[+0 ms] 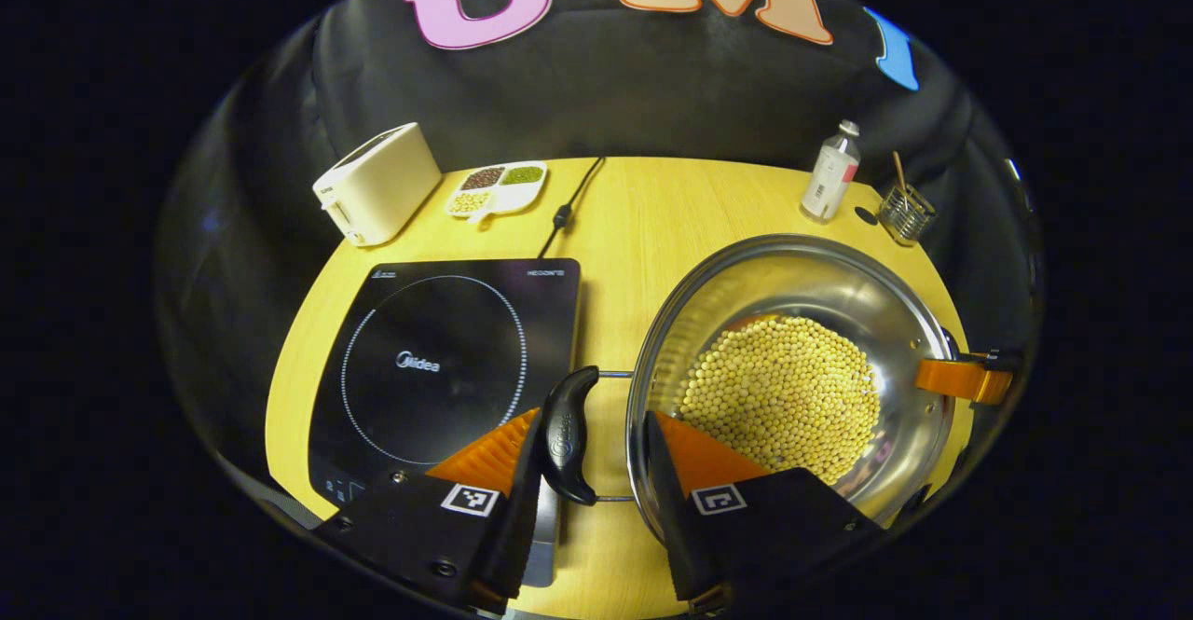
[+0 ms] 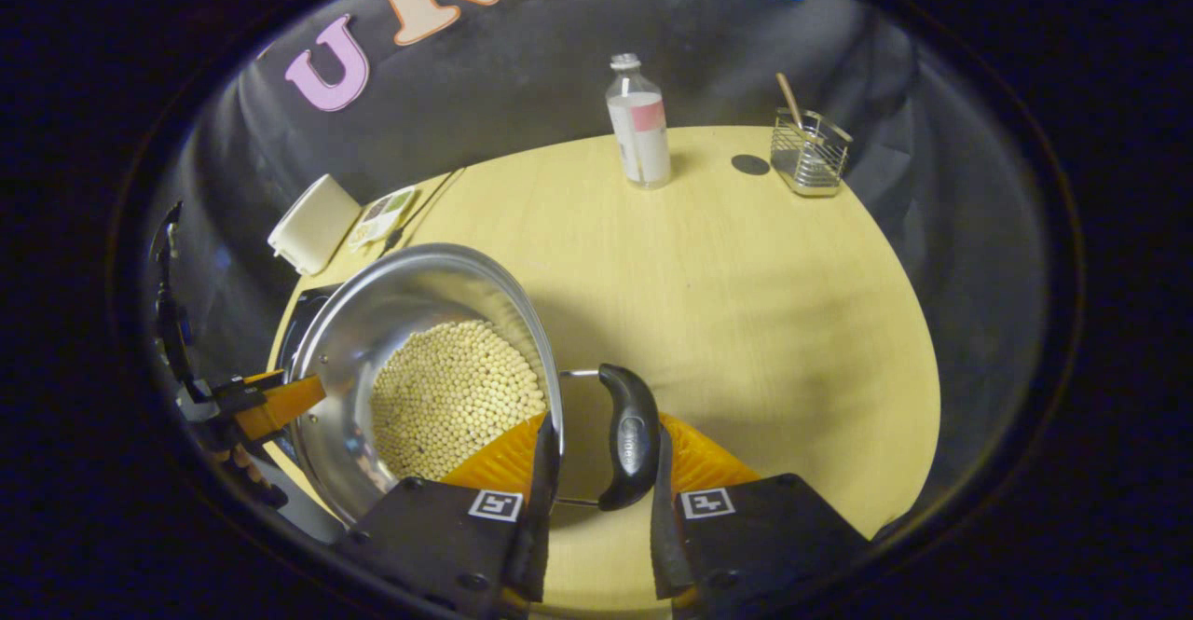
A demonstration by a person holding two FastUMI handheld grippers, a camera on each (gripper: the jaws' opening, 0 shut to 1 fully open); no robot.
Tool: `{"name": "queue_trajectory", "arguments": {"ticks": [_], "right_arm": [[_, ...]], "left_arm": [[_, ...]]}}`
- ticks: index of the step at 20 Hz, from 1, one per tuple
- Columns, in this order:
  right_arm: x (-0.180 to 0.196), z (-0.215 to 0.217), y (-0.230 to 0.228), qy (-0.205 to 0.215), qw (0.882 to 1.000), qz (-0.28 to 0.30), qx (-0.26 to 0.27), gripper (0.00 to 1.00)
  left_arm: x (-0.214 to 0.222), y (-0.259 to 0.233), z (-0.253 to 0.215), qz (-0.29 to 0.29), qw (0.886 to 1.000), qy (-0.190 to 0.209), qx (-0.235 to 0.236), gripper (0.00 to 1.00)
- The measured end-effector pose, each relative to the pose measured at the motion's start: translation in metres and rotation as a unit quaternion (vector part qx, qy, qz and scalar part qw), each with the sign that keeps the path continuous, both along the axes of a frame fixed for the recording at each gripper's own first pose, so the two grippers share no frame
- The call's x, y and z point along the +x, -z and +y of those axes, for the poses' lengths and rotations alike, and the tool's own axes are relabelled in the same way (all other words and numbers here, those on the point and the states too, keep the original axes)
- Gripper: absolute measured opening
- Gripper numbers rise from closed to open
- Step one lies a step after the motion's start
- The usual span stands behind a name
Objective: First push the handle of the pot to place it horizontally, then grasp the pot with both hands and set it on the induction cooktop.
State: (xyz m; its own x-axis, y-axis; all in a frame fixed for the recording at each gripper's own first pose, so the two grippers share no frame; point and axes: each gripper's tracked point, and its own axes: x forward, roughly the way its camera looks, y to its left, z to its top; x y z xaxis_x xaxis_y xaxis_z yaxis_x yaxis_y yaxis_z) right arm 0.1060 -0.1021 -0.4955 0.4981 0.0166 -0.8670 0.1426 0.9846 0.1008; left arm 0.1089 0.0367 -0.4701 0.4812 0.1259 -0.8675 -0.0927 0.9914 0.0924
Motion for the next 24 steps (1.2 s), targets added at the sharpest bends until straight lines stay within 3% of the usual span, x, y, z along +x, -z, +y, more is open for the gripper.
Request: {"name": "queue_trajectory", "arguments": {"ticks": [1,6,7,10,11,13,15,20,21,24], "right_arm": [[-0.001,0.009,-0.004,-0.002,1.0,-0.002,0.001,0.47],[-0.003,0.059,-0.013,-0.002,1.0,-0.002,-0.009,0.47],[-0.004,0.071,-0.013,-0.001,1.0,0.001,-0.014,0.42],[-0.003,0.112,-0.016,0.008,1.0,0.007,-0.027,0.47],[-0.002,0.126,-0.016,0.008,0.999,0.007,-0.035,0.42],[0.0,0.153,-0.014,0.02,0.999,0.013,-0.039,0.47],[0.003,0.181,-0.01,0.028,0.998,0.019,-0.044,0.42],[0.011,0.247,-0.002,0.032,0.998,0.026,-0.05,0.43],[0.011,0.258,0.001,0.033,0.998,0.029,-0.051,0.47],[0.013,0.282,0.011,0.037,0.997,0.043,-0.049,0.43]], "left_arm": [[-0.001,-0.005,0.008,-0.001,1.0,-0.003,-0.001,0.6],[-0.012,-0.015,0.054,-0.005,1.0,-0.006,-0.02,0.62],[-0.014,-0.016,0.065,-0.004,1.0,-0.007,-0.028,0.62],[-0.013,-0.016,0.105,-0.003,0.999,-0.007,-0.052,0.6],[-0.012,-0.015,0.118,-0.001,0.998,-0.004,-0.058,0.62],[-0.007,-0.012,0.146,-0.001,0.998,0.001,-0.066,0.62],[-0.005,-0.01,0.174,-0.001,0.998,0.011,-0.065,0.62],[0.0,-0.009,0.239,-0.01,0.998,0.013,-0.063,0.62],[0.0,-0.01,0.251,-0.012,0.998,0.016,-0.059,0.6],[0.007,-0.013,0.276,-0.026,0.998,0.035,-0.041,0.6]]}}
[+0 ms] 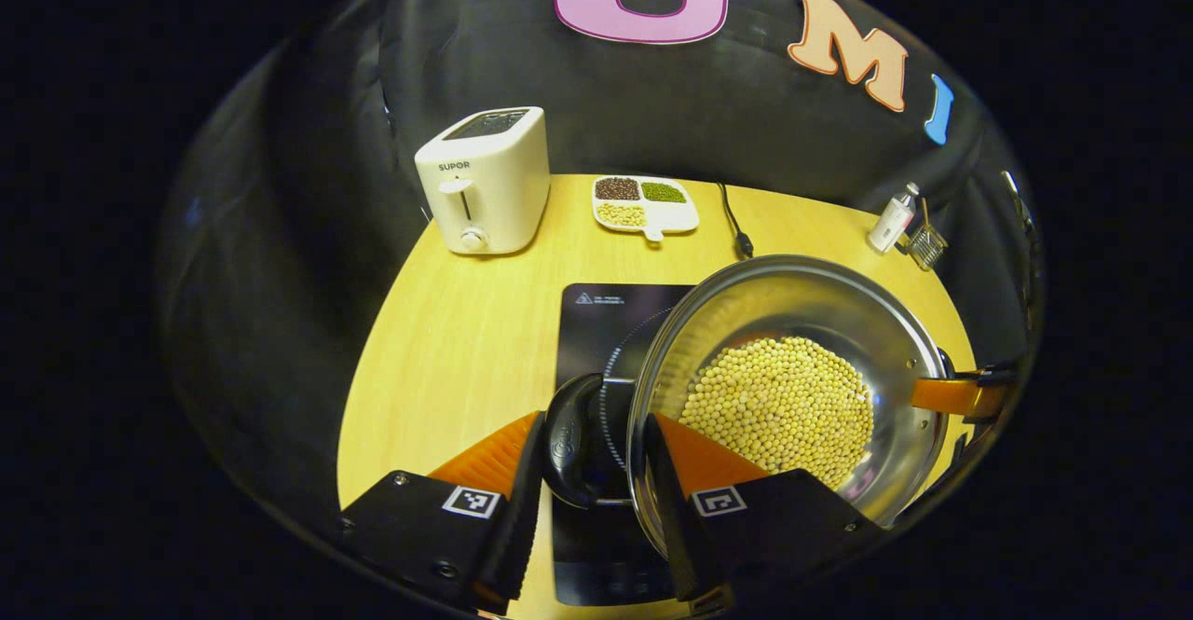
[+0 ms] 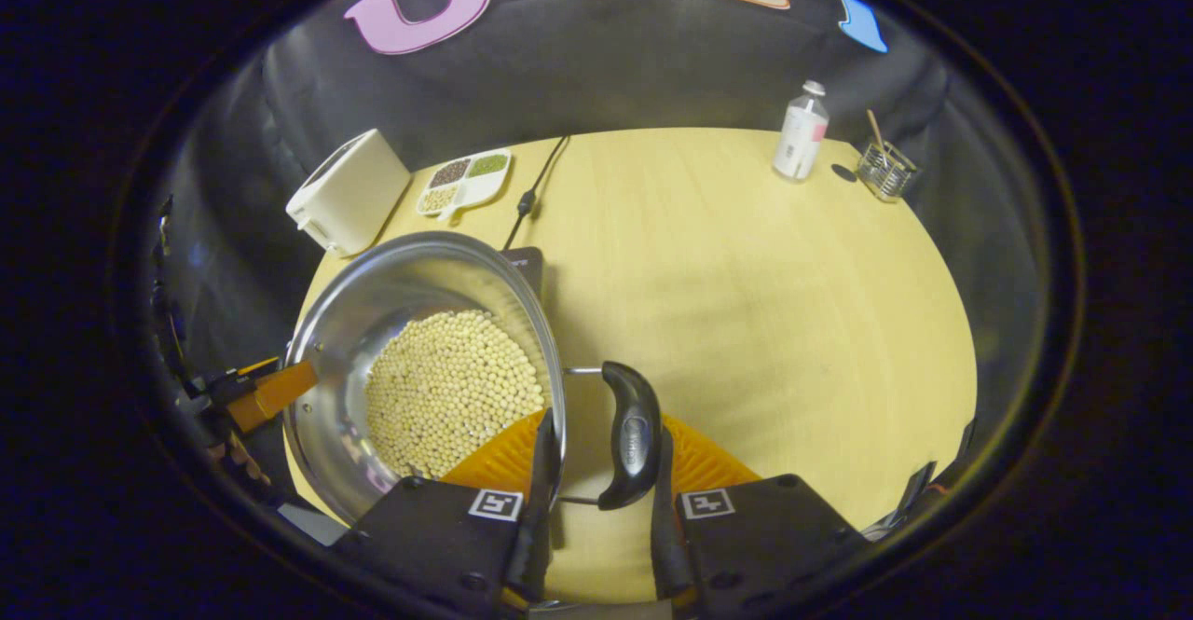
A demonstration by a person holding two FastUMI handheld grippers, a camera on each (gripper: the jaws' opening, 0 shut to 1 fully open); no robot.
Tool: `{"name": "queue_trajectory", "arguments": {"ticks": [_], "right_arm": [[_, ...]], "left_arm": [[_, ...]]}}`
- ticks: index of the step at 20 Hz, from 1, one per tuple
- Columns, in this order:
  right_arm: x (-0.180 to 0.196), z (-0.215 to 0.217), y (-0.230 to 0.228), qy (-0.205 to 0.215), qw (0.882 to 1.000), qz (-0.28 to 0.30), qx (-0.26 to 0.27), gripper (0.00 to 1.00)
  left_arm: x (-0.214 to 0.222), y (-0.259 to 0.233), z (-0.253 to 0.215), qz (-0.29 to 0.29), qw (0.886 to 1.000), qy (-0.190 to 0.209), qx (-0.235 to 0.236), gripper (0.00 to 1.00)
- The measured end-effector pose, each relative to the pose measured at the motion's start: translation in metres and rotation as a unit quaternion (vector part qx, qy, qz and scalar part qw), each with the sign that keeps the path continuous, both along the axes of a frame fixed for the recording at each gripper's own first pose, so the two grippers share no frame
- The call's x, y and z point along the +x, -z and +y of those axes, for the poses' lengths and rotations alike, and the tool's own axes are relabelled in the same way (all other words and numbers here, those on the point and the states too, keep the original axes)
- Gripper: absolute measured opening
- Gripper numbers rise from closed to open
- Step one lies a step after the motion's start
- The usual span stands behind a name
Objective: First push the handle of the pot to place it horizontally, then grasp the pot with both hands and set it on the induction cooktop.
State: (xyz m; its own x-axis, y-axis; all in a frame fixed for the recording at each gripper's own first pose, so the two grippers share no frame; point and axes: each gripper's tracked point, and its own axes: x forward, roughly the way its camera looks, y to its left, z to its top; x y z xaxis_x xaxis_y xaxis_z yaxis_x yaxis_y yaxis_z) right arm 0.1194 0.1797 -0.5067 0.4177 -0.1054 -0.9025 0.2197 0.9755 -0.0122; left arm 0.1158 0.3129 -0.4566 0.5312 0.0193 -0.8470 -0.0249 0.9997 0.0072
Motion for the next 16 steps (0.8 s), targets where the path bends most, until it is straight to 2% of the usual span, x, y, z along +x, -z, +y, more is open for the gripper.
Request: {"name": "queue_trajectory", "arguments": {"ticks": [2,4,5,6,7,8,14,15,16], "right_arm": [[0.004,0.016,0.004,0.011,1.0,0.009,0.006,0.47],[0.011,0.024,0.006,0.013,1.0,0.009,0.004,0.47],[0.014,0.026,0.007,0.013,1.0,0.009,0.004,0.43],[0.017,0.028,0.009,0.015,1.0,0.009,0.005,0.47],[0.019,0.029,0.009,0.018,1.0,0.009,0.007,0.43],[0.021,0.028,0.01,0.02,1.0,0.008,0.008,0.47],[0.032,0.027,0.009,0.018,1.0,0.005,0.008,0.47],[0.032,0.027,0.009,0.021,1.0,0.007,0.009,0.43],[0.032,0.026,0.011,0.019,1.0,0.008,0.01,0.43]], "left_arm": [[0.008,0.001,0.016,-0.013,1.0,0.006,0.014,0.62],[0.017,0.002,0.025,-0.023,0.999,0.012,0.022,0.6],[0.021,0.003,0.027,-0.027,0.999,0.015,0.025,0.6],[0.026,0.004,0.029,-0.032,0.999,0.018,0.028,0.6],[0.029,0.004,0.03,-0.036,0.999,0.021,0.031,0.6],[0.031,0.005,0.029,-0.038,0.998,0.023,0.032,0.61],[0.037,0.004,0.03,-0.048,0.998,0.021,0.033,0.6],[0.038,0.005,0.03,-0.047,0.998,0.025,0.035,0.6],[0.038,0.005,0.029,-0.047,0.998,0.028,0.035,0.61]]}}
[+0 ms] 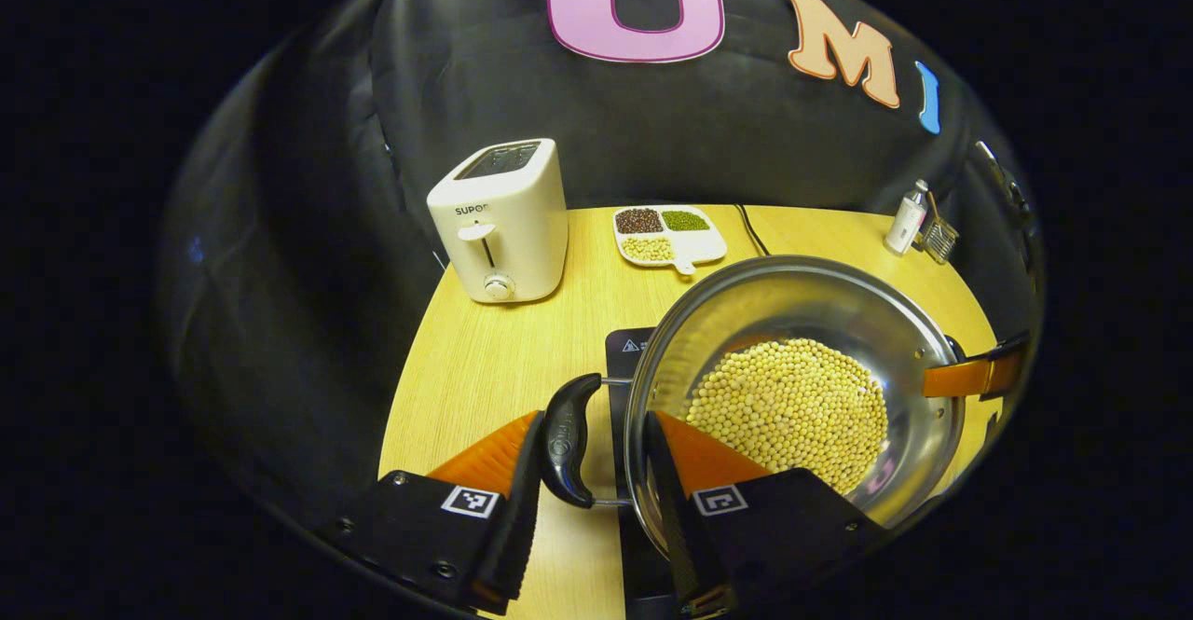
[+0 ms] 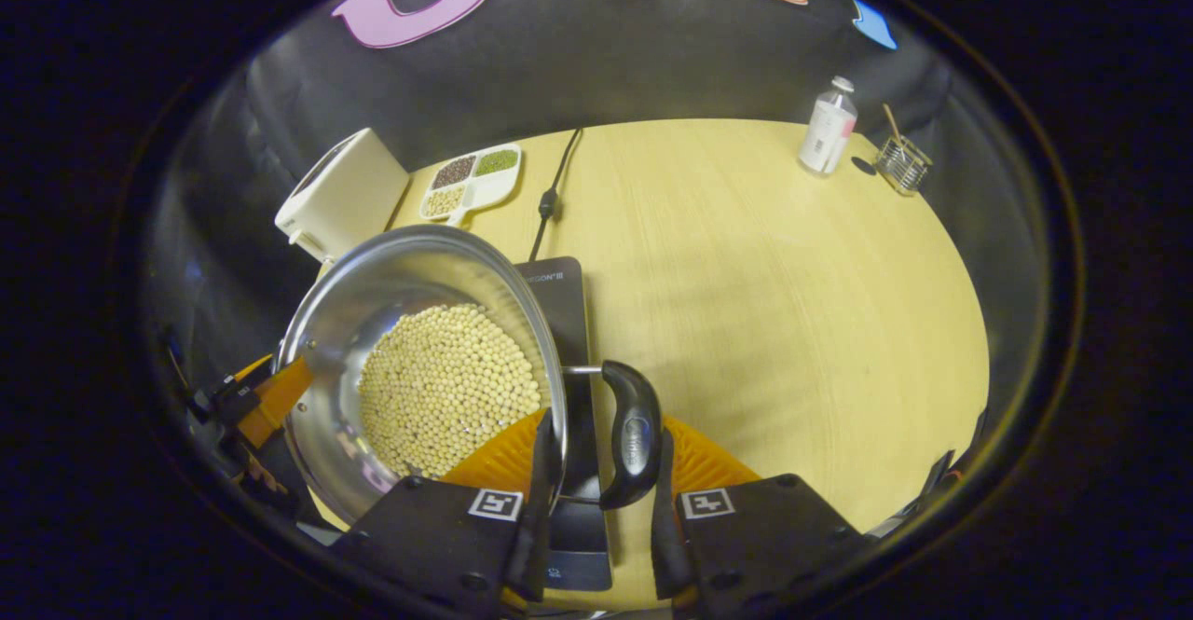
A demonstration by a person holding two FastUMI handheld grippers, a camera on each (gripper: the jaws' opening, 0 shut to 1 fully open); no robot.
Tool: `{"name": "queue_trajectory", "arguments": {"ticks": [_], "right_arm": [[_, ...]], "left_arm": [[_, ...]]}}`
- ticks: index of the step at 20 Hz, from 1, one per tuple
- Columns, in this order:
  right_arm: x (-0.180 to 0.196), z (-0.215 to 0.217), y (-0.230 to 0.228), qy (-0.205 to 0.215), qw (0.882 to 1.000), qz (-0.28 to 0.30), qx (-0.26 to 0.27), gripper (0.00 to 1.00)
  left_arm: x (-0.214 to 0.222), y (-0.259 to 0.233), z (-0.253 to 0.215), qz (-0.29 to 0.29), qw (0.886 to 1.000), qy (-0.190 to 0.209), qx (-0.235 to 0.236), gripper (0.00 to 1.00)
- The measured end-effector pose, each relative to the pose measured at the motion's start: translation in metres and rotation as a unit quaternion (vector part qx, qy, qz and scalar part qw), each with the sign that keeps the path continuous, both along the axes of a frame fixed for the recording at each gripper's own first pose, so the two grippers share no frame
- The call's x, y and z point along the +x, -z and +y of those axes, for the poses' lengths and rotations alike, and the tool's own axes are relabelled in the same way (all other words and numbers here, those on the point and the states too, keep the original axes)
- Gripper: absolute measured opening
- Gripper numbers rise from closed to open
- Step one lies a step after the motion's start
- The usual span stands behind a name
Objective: First push the handle of the pot to place it horizontally, then grasp the pot with both hands and set it on the induction cooktop.
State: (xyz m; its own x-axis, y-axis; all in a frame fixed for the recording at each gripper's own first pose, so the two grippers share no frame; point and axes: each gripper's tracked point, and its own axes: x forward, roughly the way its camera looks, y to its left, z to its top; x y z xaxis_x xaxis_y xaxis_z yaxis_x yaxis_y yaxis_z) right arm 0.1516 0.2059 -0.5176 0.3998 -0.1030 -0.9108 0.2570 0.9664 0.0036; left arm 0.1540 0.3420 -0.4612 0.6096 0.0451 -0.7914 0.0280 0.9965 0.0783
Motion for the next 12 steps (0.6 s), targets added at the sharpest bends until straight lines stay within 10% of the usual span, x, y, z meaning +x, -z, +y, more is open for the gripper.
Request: {"name": "queue_trajectory", "arguments": {"ticks": [7,12], "right_arm": [[-0.001,-0.003,-0.01,-0.01,1.0,-0.01,-0.011,0.63],[-0.008,-0.009,-0.031,-0.026,0.999,-0.033,-0.017,0.96]], "left_arm": [[-0.008,-0.012,0.0,-0.015,1.0,-0.01,-0.008,0.66],[-0.014,-0.041,0.007,-0.044,0.998,-0.022,0.024,0.72]]}}
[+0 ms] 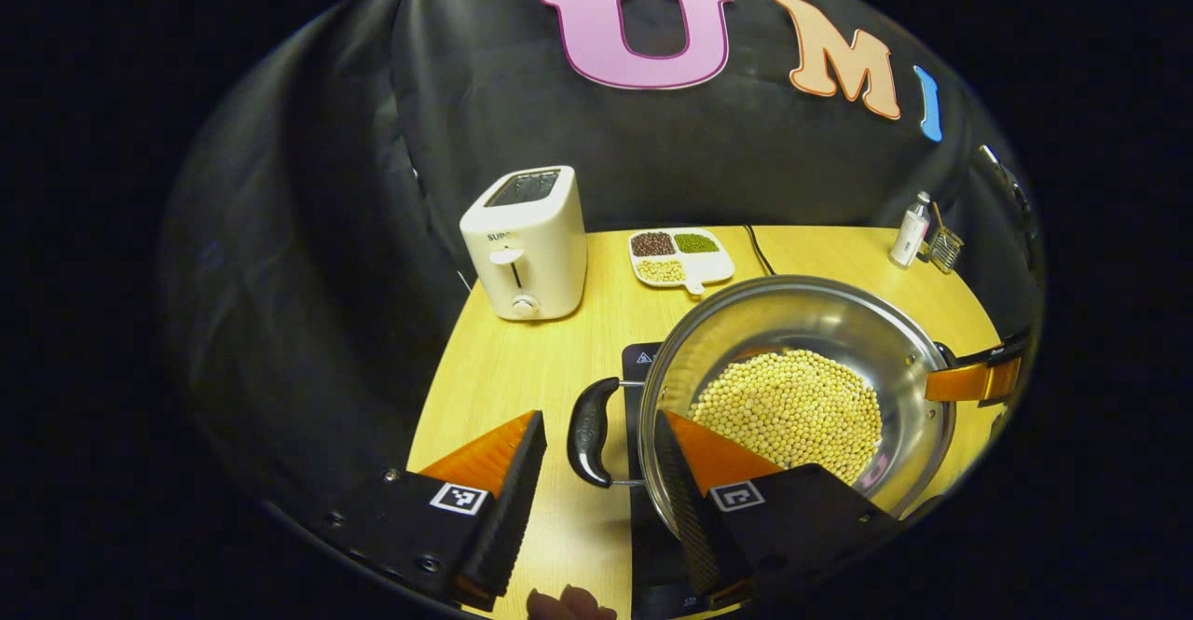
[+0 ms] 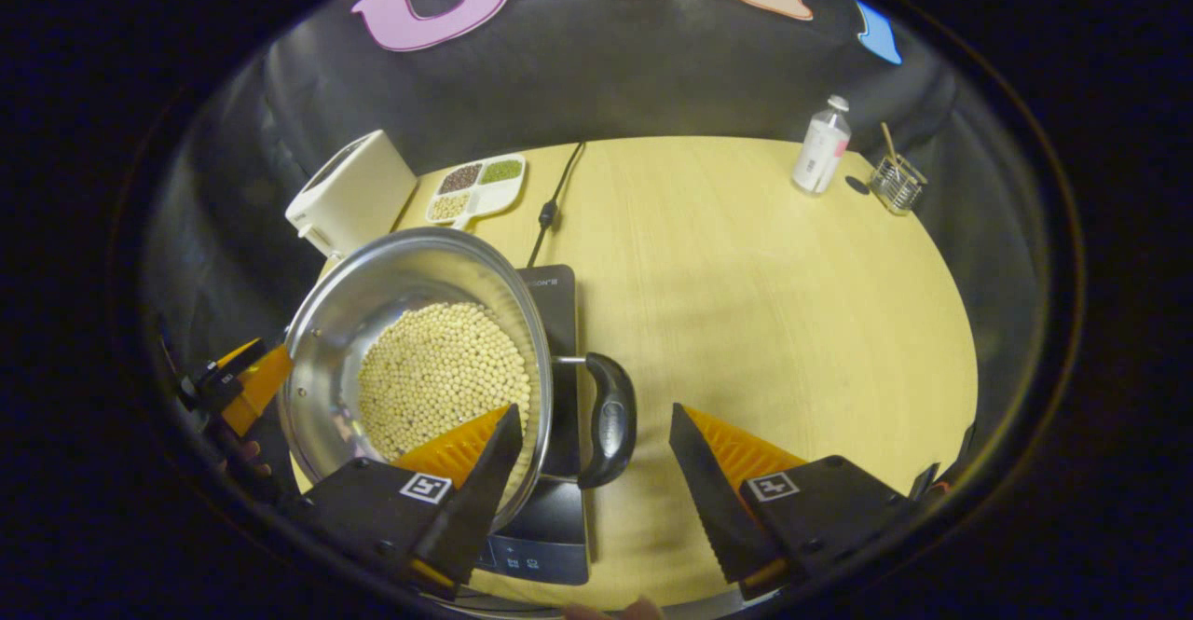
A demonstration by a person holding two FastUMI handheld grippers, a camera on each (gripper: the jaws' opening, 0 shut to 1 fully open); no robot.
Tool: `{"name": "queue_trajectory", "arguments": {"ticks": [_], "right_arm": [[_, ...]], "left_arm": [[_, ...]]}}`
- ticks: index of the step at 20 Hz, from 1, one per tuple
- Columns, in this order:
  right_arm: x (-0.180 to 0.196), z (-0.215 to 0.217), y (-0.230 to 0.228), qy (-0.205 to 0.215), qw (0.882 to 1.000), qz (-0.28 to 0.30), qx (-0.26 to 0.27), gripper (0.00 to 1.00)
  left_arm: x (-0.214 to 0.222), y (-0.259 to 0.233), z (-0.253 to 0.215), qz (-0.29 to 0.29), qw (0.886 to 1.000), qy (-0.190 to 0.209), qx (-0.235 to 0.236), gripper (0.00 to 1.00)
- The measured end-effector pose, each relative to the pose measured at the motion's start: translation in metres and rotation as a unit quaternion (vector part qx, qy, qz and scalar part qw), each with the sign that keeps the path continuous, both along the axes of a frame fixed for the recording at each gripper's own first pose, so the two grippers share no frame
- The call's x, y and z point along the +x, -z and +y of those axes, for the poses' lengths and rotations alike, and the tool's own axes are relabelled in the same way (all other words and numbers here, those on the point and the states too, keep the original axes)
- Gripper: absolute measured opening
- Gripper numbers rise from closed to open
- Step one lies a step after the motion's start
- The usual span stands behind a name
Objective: First push the handle of the pot to place it horizontally, then grasp the pot with both hands and set it on the induction cooktop.
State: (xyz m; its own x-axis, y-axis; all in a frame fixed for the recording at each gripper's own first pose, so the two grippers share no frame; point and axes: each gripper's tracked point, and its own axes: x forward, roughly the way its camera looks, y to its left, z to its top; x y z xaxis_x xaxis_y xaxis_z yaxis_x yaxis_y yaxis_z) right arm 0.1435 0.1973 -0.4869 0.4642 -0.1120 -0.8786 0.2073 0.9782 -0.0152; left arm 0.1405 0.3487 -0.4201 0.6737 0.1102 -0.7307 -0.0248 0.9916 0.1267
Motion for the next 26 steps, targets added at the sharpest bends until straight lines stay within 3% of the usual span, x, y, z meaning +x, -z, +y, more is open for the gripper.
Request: {"name": "queue_trajectory", "arguments": {"ticks": [5,10,14,18,22,24,26], "right_arm": [[-0.019,-0.02,-0.031,-0.017,0.999,-0.034,-0.005,0.96],[-0.053,-0.067,-0.053,-0.036,0.997,-0.062,-0.021,0.96],[-0.109,-0.144,-0.09,-0.09,0.985,-0.103,-0.101,0.99],[-0.189,-0.206,-0.115,-0.101,0.979,-0.135,-0.111,0.99],[-0.245,-0.227,-0.13,-0.091,0.98,-0.159,-0.076,1.0],[-0.248,-0.232,-0.157,-0.079,0.977,-0.189,-0.058,0.99],[-0.229,-0.246,-0.196,-0.063,0.971,-0.229,-0.028,0.99]], "left_arm": [[-0.027,-0.023,-0.031,-0.012,0.999,-0.011,-0.037,0.72],[-0.056,-0.052,-0.077,-0.028,0.999,-0.006,-0.034,0.72],[-0.092,-0.073,-0.144,-0.036,0.999,-0.013,-0.038,0.71],[-0.133,-0.103,-0.233,-0.078,0.996,-0.009,-0.049,0.71],[-0.18,-0.128,-0.31,-0.09,0.993,0.017,-0.073,0.71],[-0.184,-0.159,-0.33,-0.113,0.99,0.024,-0.086,0.72],[-0.177,-0.199,-0.339,-0.15,0.984,0.021,-0.092,0.73]]}}
